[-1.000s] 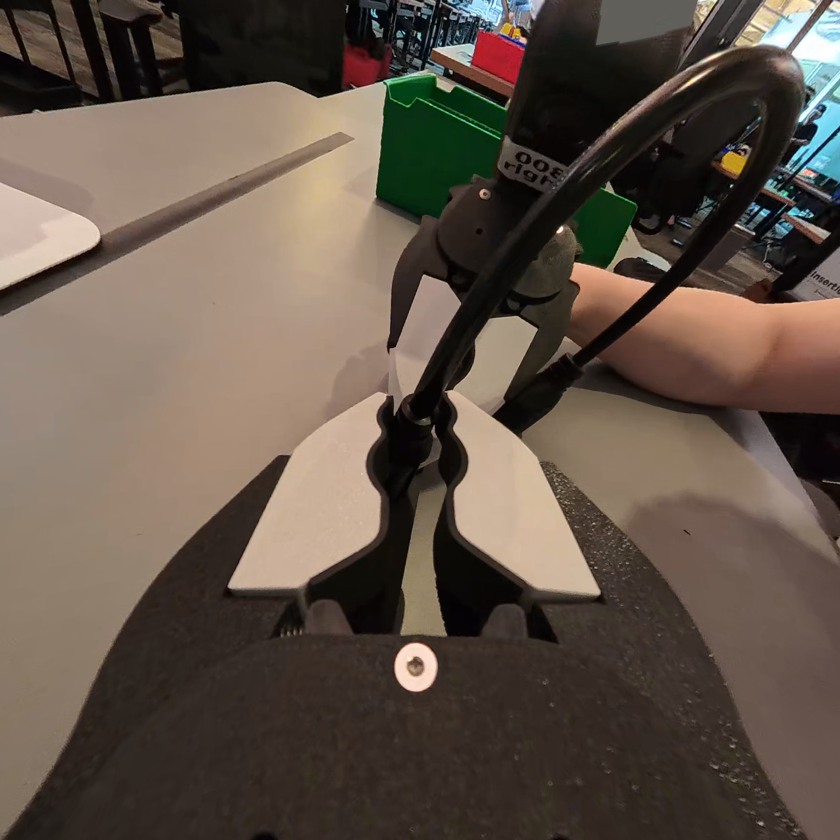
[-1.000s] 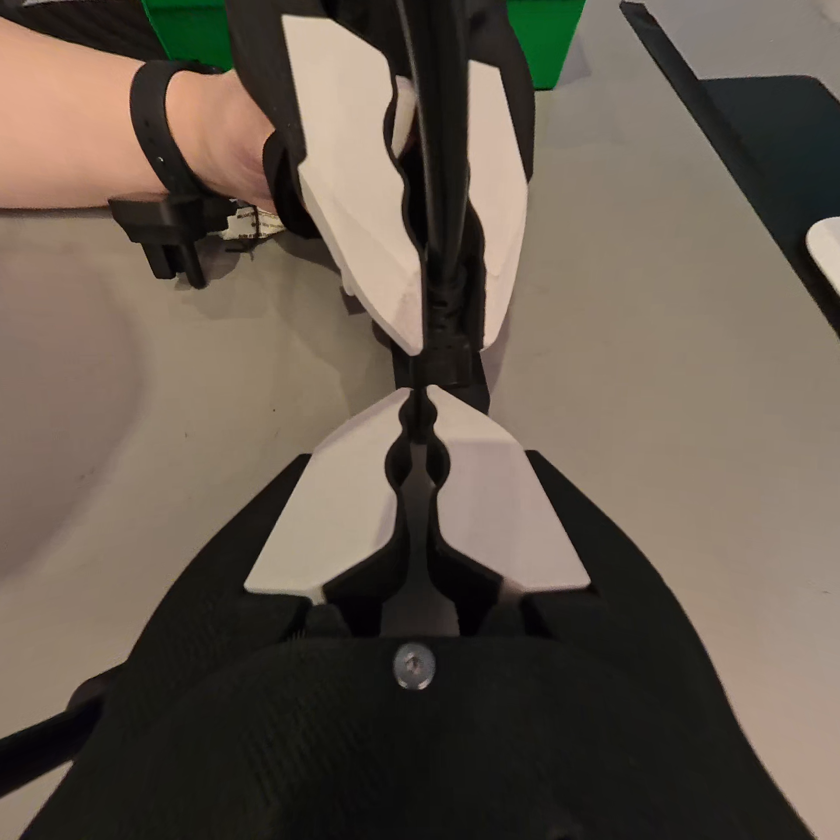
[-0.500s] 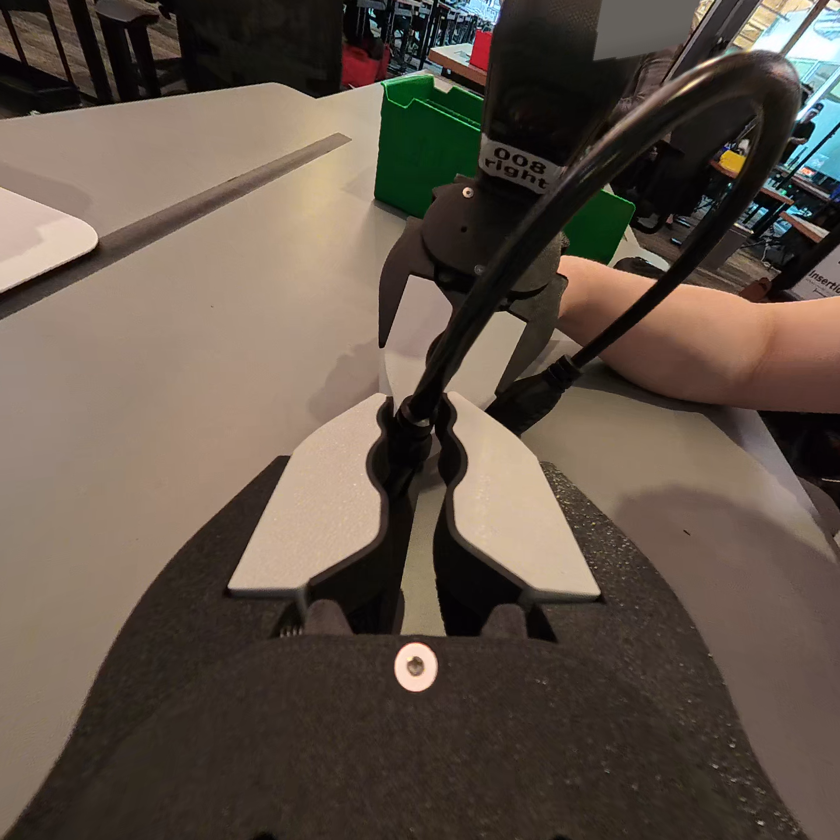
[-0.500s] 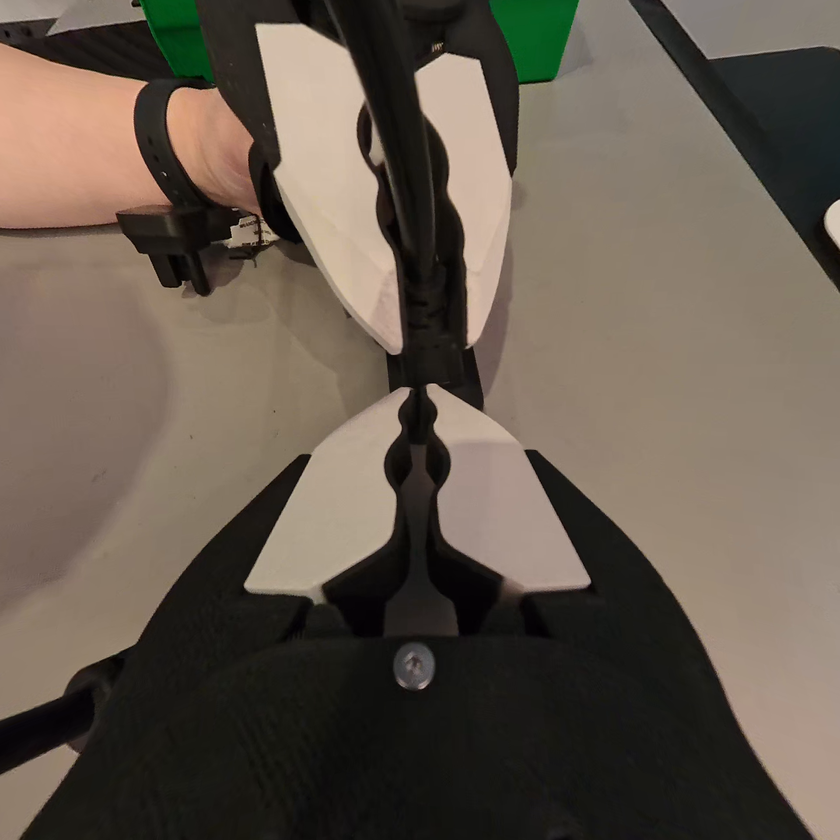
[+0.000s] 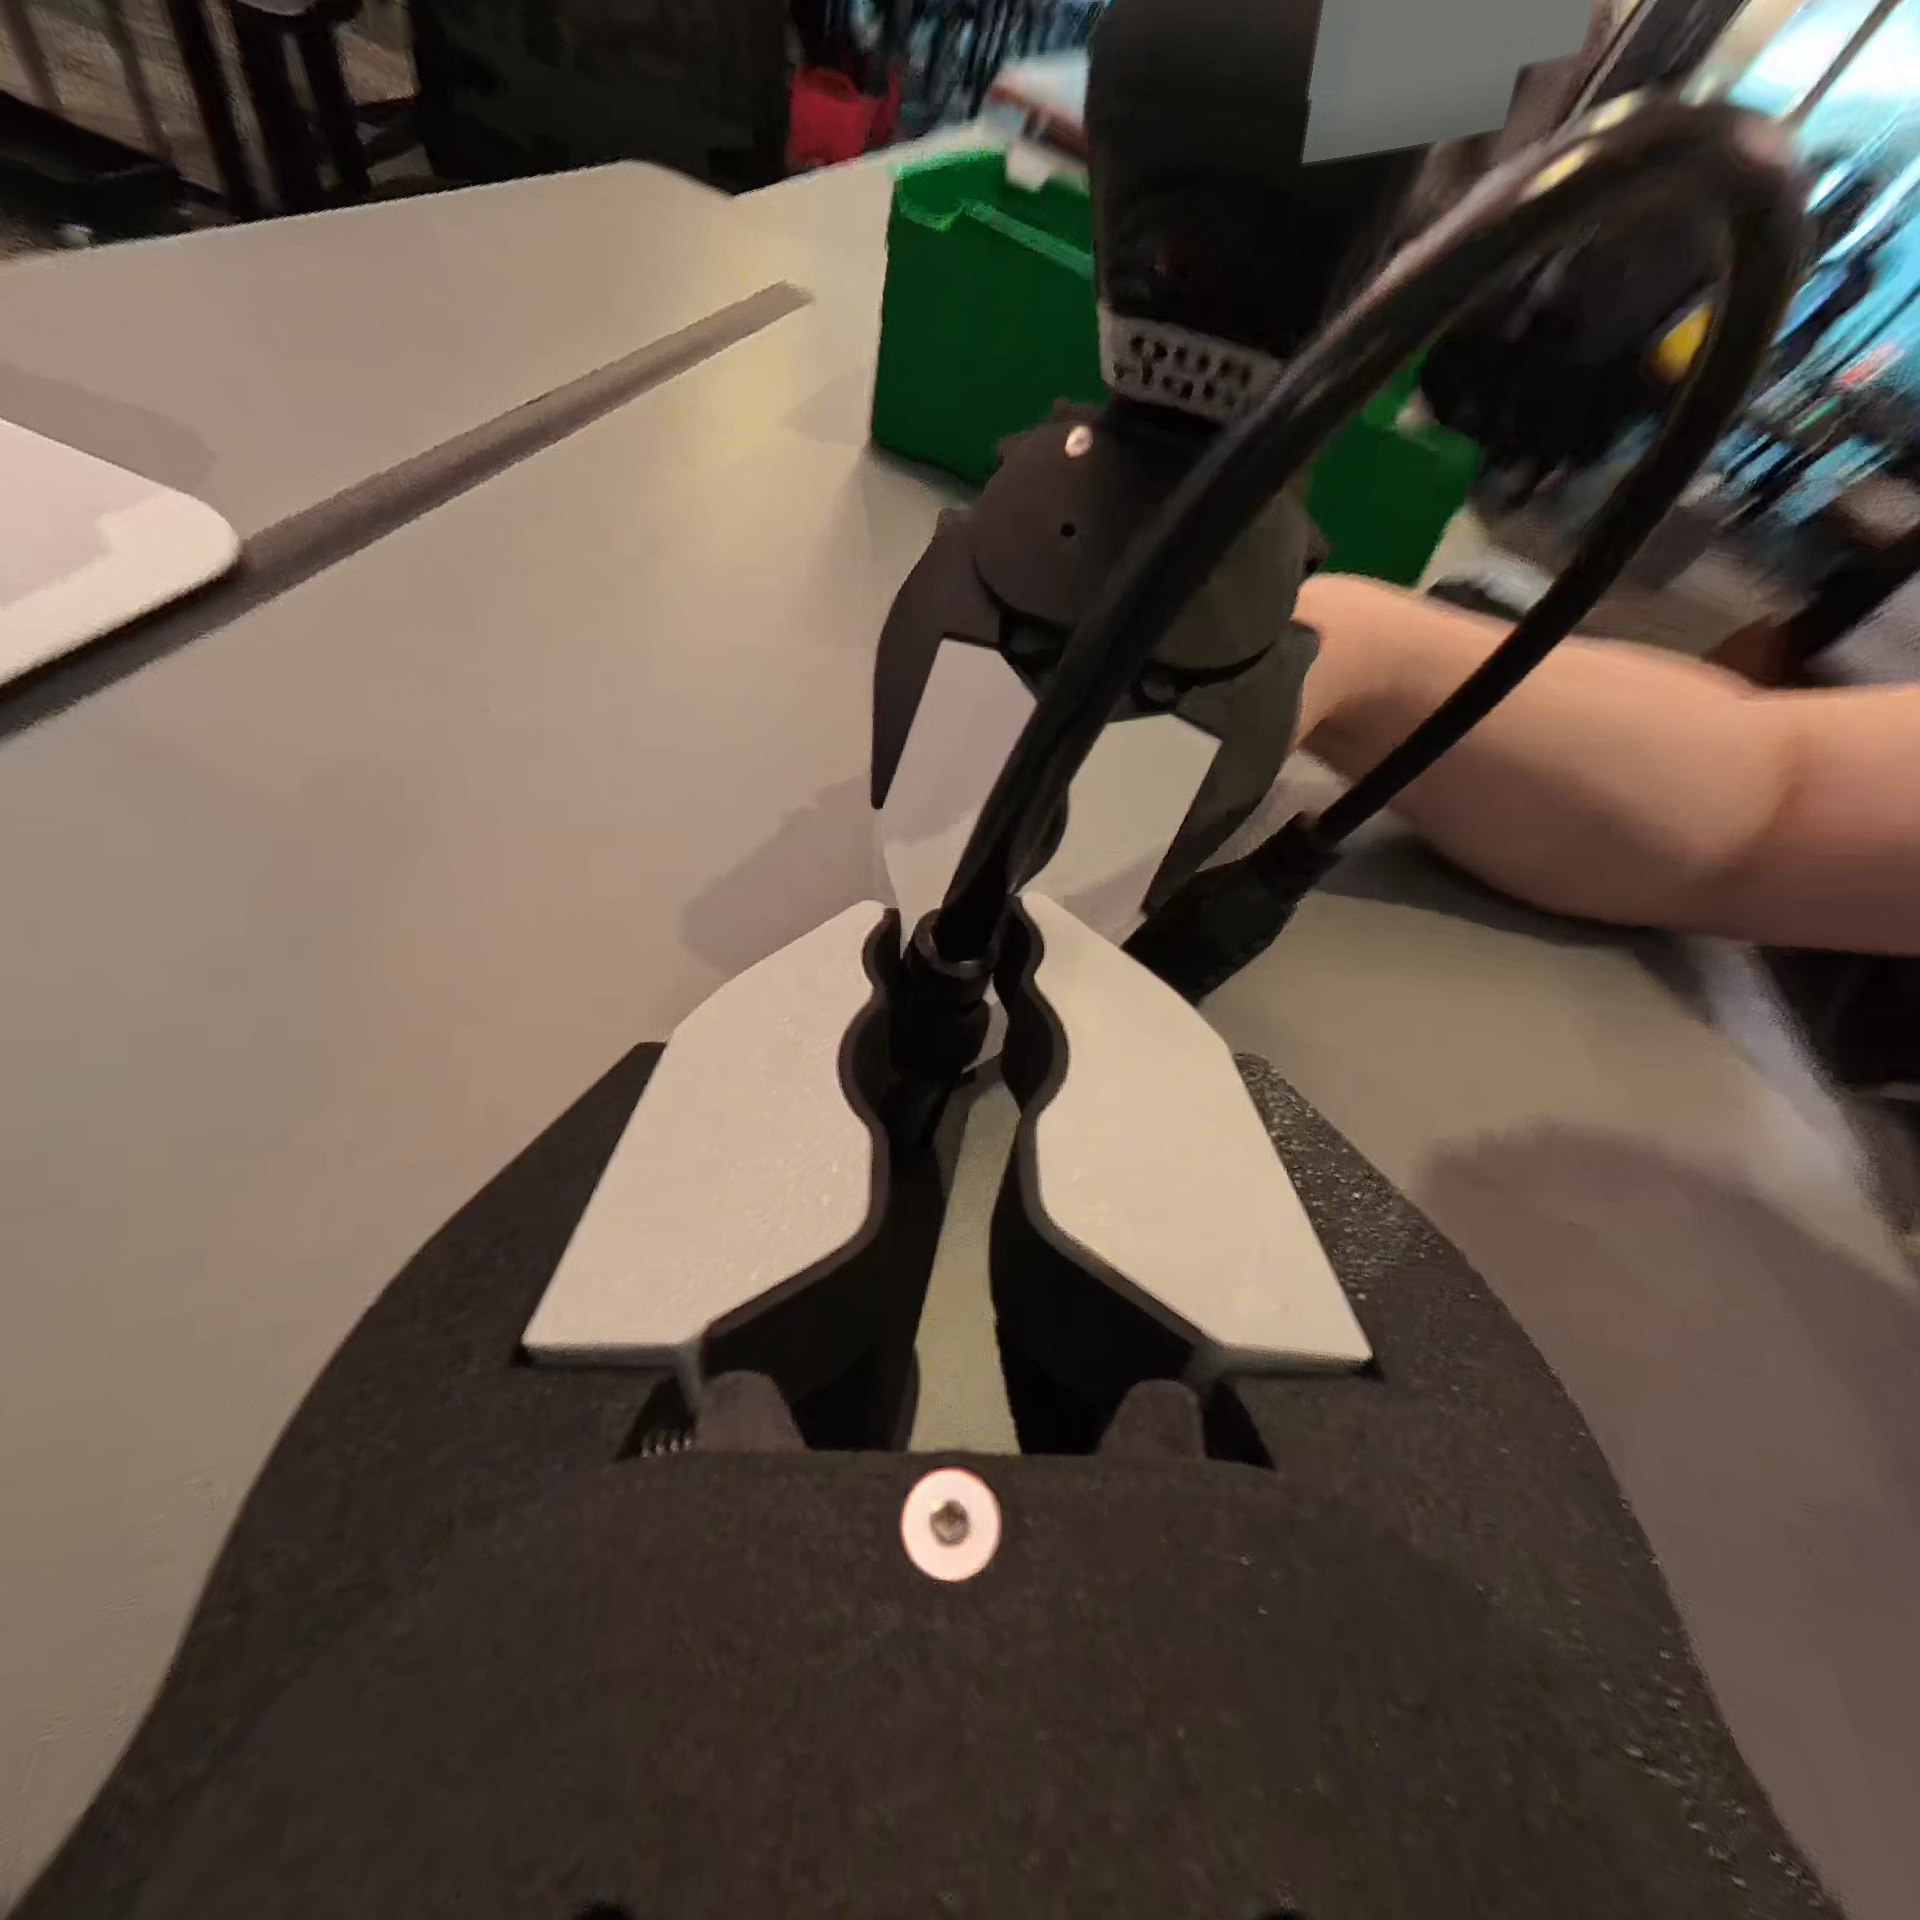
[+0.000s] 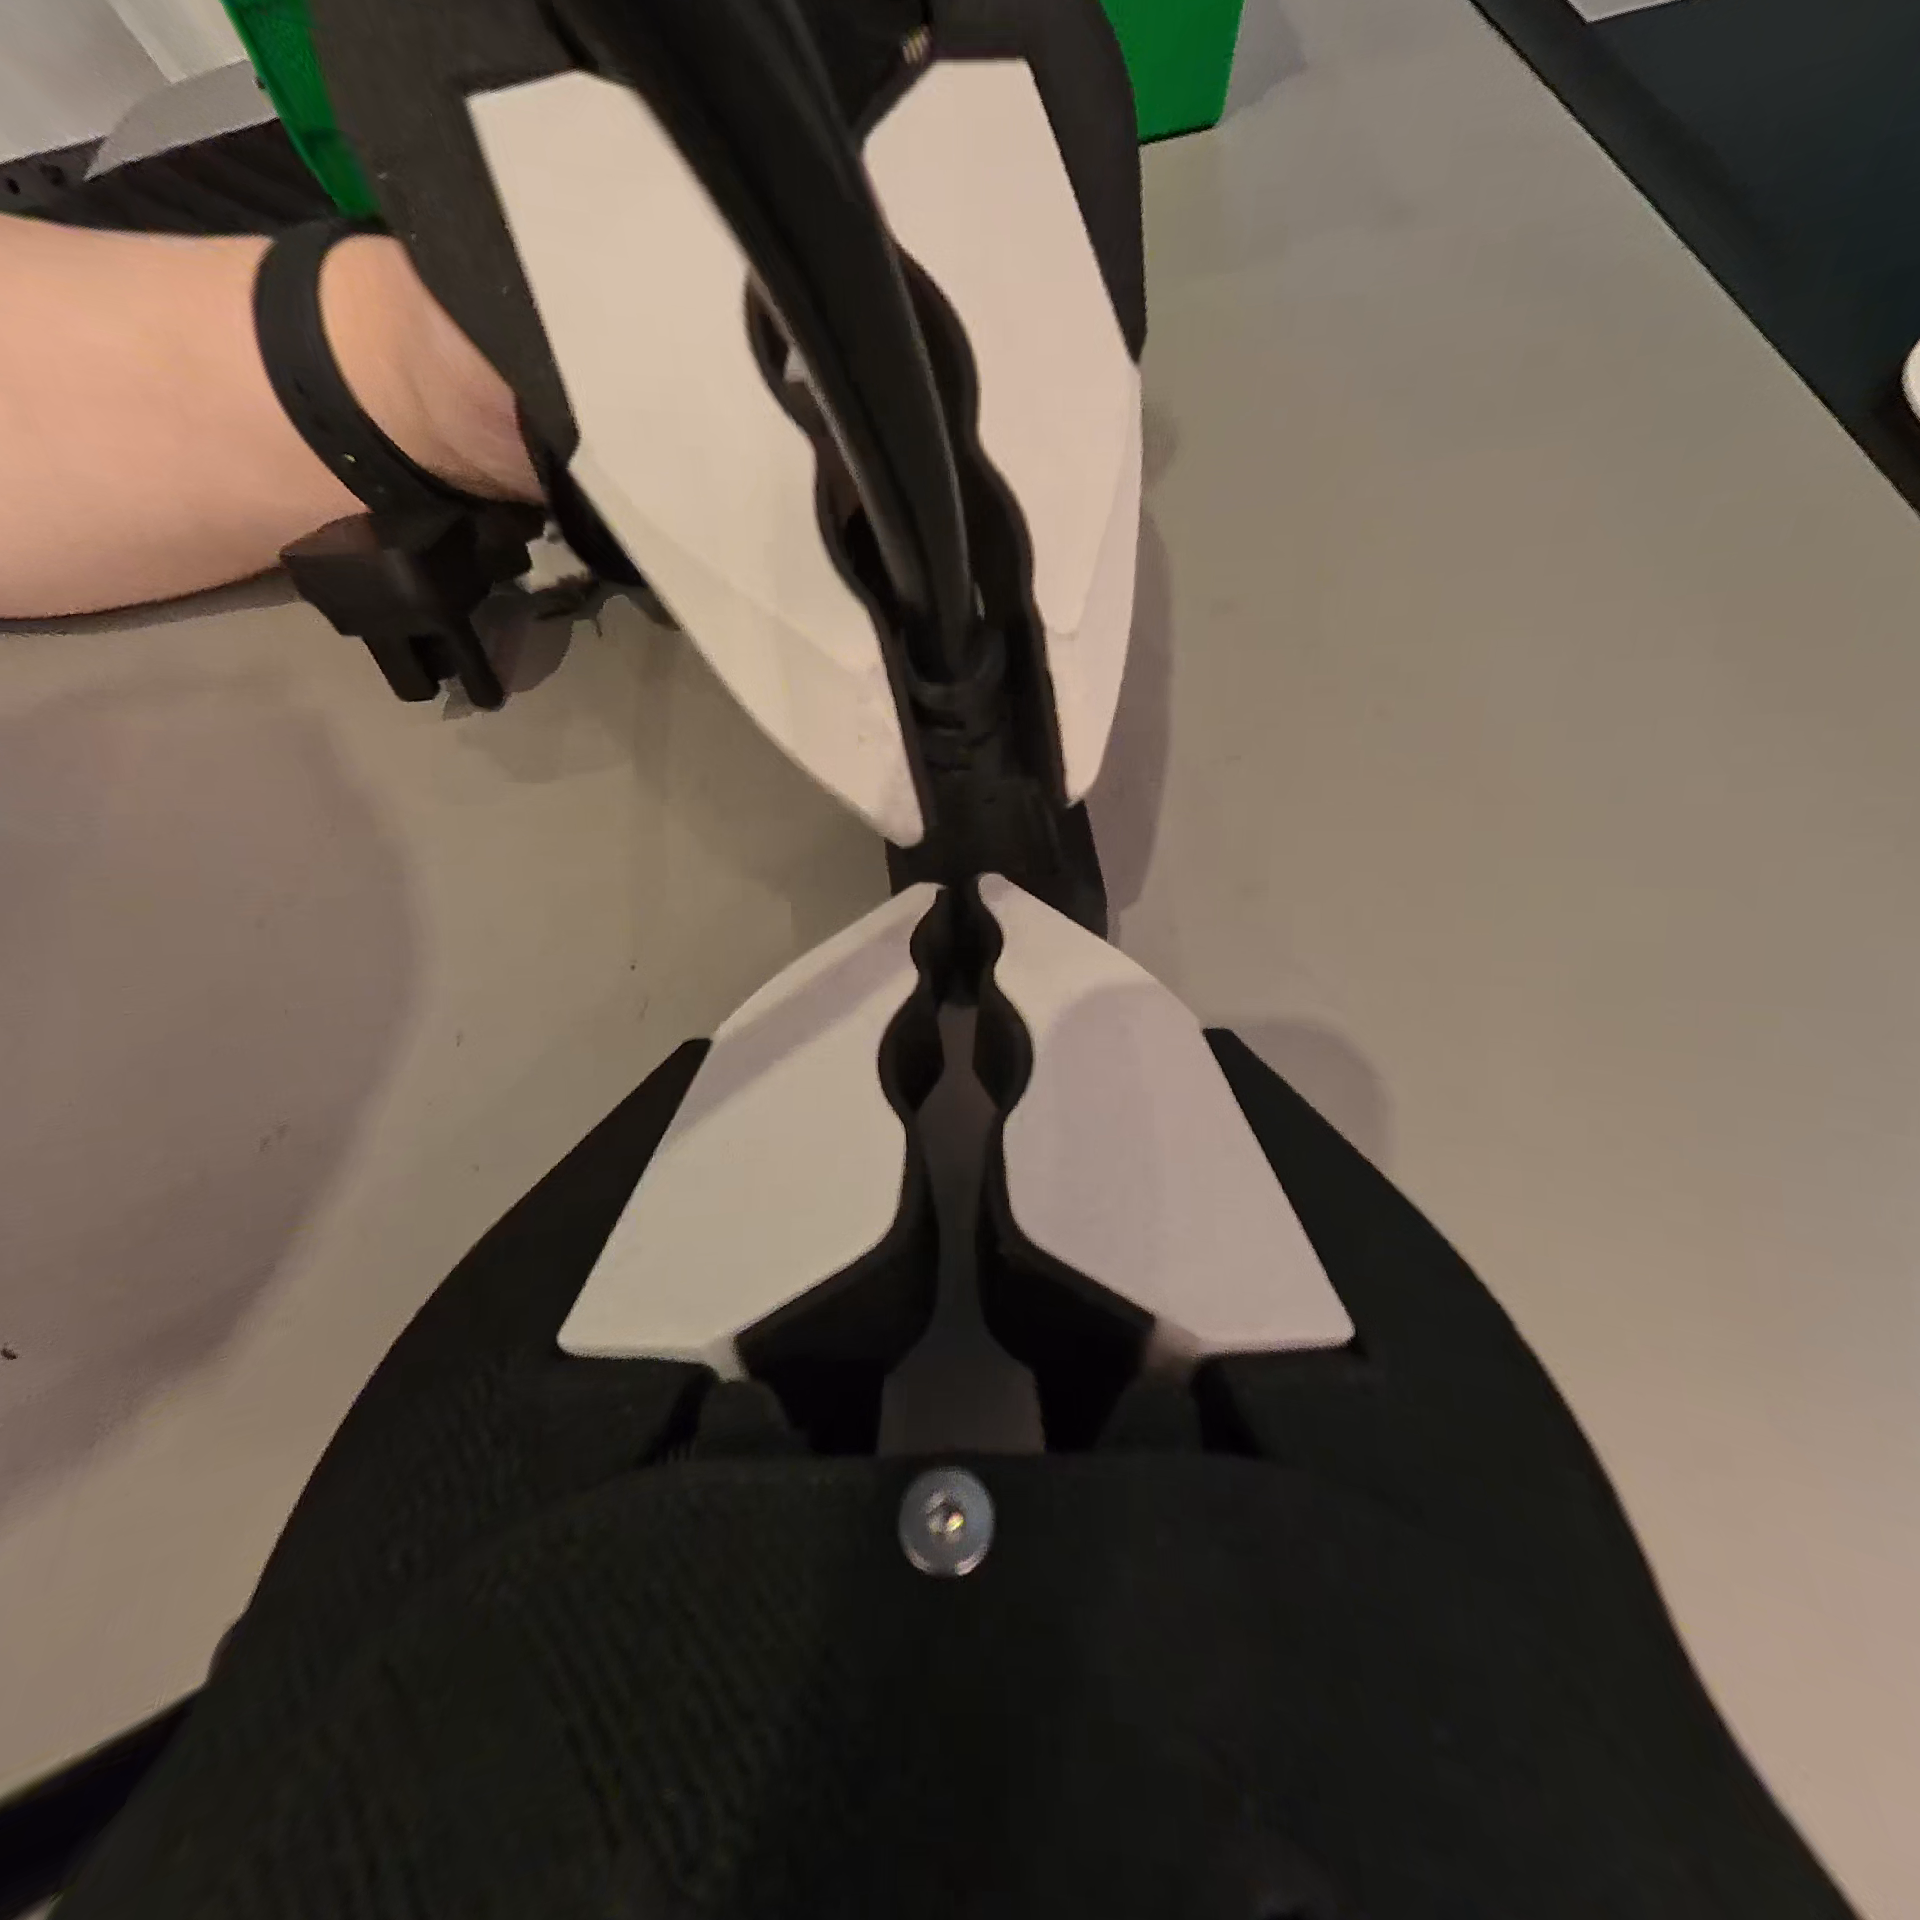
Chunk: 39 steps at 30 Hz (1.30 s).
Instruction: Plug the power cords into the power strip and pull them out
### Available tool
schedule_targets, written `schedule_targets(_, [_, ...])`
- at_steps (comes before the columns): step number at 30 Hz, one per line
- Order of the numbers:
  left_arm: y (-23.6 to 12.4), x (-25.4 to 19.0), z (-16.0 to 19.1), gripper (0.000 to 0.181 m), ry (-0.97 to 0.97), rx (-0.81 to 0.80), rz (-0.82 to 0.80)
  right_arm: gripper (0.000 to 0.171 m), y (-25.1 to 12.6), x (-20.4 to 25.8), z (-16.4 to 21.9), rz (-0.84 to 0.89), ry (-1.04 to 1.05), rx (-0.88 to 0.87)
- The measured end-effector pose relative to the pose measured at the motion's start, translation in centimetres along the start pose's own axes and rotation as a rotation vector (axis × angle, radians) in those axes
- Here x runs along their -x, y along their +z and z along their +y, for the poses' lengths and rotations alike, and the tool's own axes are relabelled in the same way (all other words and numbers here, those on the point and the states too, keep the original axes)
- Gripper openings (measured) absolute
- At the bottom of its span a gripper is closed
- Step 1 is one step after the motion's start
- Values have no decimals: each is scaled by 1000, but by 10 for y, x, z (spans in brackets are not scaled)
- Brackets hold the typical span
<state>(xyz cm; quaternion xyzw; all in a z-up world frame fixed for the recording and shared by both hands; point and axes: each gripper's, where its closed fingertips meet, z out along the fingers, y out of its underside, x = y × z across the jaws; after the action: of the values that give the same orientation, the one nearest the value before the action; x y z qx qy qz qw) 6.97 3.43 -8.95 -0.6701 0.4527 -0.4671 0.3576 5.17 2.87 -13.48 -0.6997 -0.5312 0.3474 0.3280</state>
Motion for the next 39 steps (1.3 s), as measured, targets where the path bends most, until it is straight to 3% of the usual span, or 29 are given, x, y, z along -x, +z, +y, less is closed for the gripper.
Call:
schedule_targets(11, [-14,-2,-10,14,-130,-126,126,7,3,0,-1,-21,-3,-14])
schedule_targets(23, [-3,0,-10,13,37,-56,-24,8,2,-1,-2,-19,21,-11])
schedule_targets(34, [-21,5,-10,14,-178,-155,113,7,3,-4,-2,-17,59,-21])
schedule_targets(39, [-20,-1,-8,14,-141,-137,116,6,5,2,-4,-32,6,-16])
